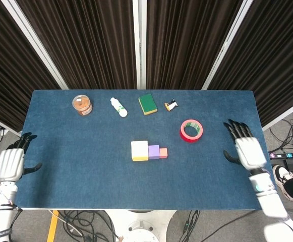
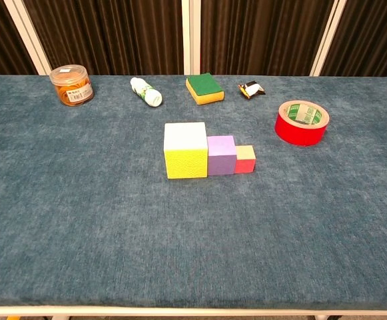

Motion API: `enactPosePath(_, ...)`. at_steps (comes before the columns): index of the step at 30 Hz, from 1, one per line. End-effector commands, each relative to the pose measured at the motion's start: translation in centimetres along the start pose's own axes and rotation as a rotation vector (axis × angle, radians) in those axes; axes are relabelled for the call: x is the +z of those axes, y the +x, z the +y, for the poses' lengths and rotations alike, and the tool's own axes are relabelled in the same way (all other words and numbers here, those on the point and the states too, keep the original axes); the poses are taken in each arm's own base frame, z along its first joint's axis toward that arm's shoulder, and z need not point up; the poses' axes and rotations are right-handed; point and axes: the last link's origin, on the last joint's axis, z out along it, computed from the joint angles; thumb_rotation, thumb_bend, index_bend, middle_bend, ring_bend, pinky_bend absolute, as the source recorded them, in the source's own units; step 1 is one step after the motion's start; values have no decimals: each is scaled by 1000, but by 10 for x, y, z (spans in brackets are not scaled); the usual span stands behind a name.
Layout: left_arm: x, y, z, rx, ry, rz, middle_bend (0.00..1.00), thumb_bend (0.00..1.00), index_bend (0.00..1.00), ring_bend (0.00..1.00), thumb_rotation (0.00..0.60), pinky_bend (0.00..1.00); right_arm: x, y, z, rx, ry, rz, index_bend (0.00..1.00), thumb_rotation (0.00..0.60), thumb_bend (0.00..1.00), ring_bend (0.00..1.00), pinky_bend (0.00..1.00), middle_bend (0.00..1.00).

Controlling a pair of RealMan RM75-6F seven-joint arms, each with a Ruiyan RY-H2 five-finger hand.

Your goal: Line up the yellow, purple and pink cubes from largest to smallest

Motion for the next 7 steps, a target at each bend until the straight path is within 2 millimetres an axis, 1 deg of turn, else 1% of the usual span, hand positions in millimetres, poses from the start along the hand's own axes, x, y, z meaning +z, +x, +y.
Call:
enactPosePath(1,-8,1,-2,24,3,-8,243,64,239,290,600,372,-51,8,17,21,-38,28,33,600,225,0,0,7)
enactPosePath(4,-15,2,-2,34,11,-23,243,64,239,290,600,372,-69,11,23,22,-64,43,33,600,226,0,0,8)
enactPosePath(7,-20,5,-3,36,27,-24,243,65,238,290,600,372,-78,13,25,27,-78,60,33,600,225,0,0,8)
